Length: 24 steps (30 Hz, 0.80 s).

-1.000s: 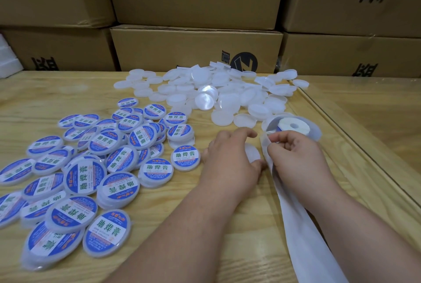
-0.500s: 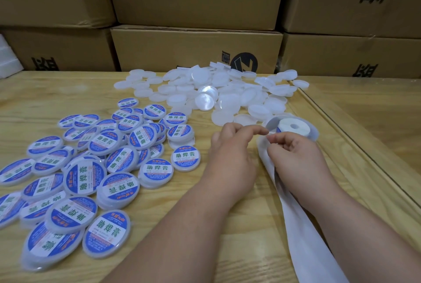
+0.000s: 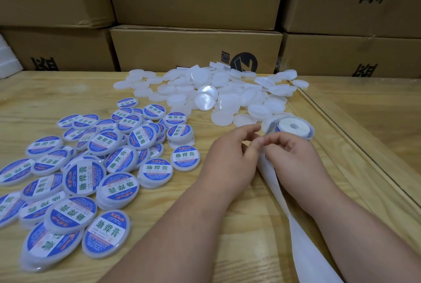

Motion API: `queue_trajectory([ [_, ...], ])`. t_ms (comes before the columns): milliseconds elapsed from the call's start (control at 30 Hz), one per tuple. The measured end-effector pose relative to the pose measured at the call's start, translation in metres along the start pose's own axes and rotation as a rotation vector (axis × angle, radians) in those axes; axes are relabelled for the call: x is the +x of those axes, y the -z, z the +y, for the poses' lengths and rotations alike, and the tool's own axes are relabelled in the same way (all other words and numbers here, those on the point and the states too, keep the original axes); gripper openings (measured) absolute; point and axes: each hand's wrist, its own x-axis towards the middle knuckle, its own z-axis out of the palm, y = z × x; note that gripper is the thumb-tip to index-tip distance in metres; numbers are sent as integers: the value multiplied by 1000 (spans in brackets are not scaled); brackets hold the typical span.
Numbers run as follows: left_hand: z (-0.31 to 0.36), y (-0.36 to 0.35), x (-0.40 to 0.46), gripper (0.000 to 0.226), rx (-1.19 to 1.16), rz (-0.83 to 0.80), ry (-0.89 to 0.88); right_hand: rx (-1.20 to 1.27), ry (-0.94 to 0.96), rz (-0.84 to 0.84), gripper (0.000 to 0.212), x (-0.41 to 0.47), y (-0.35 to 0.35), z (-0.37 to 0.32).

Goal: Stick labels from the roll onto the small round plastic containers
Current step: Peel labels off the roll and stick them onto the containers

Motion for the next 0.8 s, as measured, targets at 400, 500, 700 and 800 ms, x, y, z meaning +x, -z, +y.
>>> queue_trajectory([
  [400, 0, 0, 1, 23, -167, 97, 52, -113, 84, -64, 25, -1, 0, 2],
  [500, 0, 1, 2, 24, -130, 77, 63, -130, 103, -84, 26, -4, 1, 0],
  [700, 0, 4, 1, 21, -138, 43, 69, 2, 128, -129, 30, -4, 3, -3],
  [800, -1, 3, 2, 10, -73, 60, 61, 105, 86, -141, 36, -5, 4, -6],
])
